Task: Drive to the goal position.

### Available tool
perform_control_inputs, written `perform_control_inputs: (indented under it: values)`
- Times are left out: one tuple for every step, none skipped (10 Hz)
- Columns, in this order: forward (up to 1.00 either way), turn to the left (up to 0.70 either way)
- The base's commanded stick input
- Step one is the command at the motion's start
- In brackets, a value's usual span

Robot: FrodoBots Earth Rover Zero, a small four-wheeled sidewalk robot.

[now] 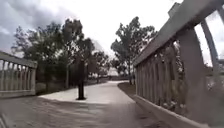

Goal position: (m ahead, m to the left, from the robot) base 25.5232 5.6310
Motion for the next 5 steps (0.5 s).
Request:
perform_control_inputs:
  values:
    - [0.85,0.34]
    - [0.85,0.22]
    - [0.85,0.01]
    - [0.85,0.0]
    - [0.85,0.0]
